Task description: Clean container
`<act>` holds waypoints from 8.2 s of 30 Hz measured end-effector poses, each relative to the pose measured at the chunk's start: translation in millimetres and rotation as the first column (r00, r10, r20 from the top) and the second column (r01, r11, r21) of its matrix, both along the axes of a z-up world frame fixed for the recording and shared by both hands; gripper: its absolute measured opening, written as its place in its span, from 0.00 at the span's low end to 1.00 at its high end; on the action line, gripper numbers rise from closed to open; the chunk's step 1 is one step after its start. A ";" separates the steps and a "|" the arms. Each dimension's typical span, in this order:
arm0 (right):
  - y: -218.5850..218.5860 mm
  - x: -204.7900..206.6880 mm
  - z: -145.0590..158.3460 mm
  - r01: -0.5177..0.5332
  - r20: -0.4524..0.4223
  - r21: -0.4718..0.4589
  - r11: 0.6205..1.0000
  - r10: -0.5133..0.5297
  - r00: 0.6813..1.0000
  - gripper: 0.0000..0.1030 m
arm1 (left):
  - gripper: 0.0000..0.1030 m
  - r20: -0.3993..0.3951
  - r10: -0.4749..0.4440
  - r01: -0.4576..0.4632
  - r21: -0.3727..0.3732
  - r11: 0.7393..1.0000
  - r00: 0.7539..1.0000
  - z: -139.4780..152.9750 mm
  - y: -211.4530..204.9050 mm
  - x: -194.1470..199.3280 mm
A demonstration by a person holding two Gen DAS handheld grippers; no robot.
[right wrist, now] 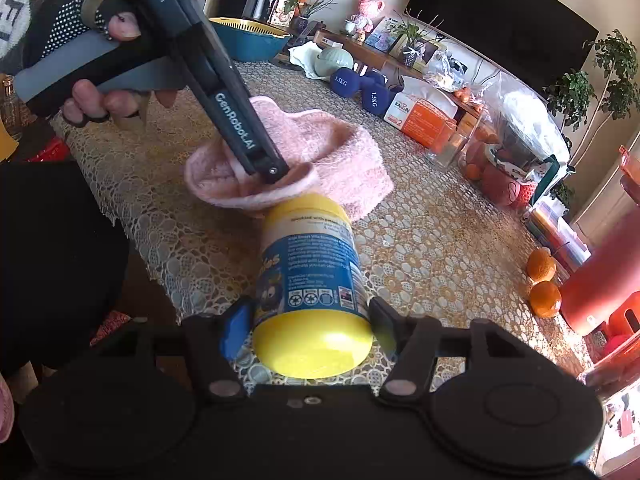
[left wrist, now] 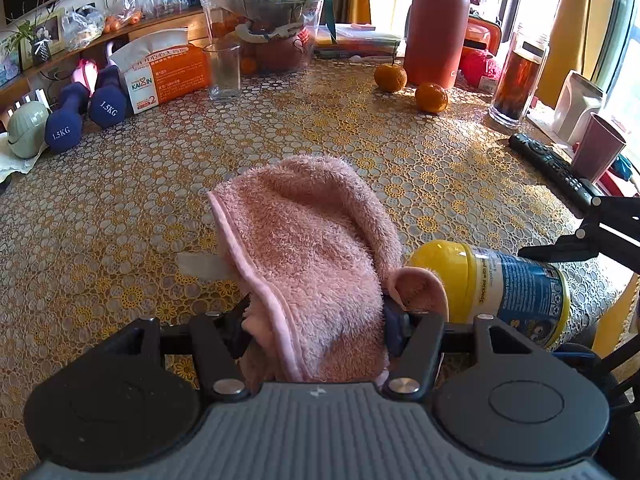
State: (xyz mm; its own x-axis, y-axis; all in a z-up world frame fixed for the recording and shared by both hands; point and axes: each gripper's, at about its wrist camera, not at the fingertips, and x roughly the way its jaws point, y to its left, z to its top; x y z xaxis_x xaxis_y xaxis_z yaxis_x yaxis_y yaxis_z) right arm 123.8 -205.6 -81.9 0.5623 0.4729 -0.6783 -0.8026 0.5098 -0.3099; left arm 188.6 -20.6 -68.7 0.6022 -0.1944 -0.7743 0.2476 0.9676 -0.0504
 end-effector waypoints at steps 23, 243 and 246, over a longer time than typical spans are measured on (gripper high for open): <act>-41.7 29.5 -6.3 0.332 -0.273 0.303 0.893 -0.252 0.928 0.69 | 0.59 0.124 -0.301 0.309 -0.060 0.949 0.946 67.8 -98.0 -0.8; 11.8 17.8 15.4 0.298 -0.241 0.179 0.938 -0.252 0.937 0.63 | 0.52 0.106 -0.157 0.167 -0.087 0.982 0.982 33.9 -35.4 -4.5; 8.2 18.1 14.3 0.292 -0.239 0.188 0.938 -0.245 0.940 0.63 | 0.52 0.079 -0.110 0.118 -0.106 0.987 0.991 25.5 -21.5 8.1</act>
State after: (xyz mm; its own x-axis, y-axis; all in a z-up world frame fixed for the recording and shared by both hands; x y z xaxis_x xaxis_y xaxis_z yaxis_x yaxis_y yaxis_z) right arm 141.9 -197.3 -67.6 0.5455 0.4734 -0.6916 -0.6604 0.7508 -0.0070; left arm 196.7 -42.2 -43.2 0.6252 -0.3466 -0.6993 0.3628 0.9224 -0.1328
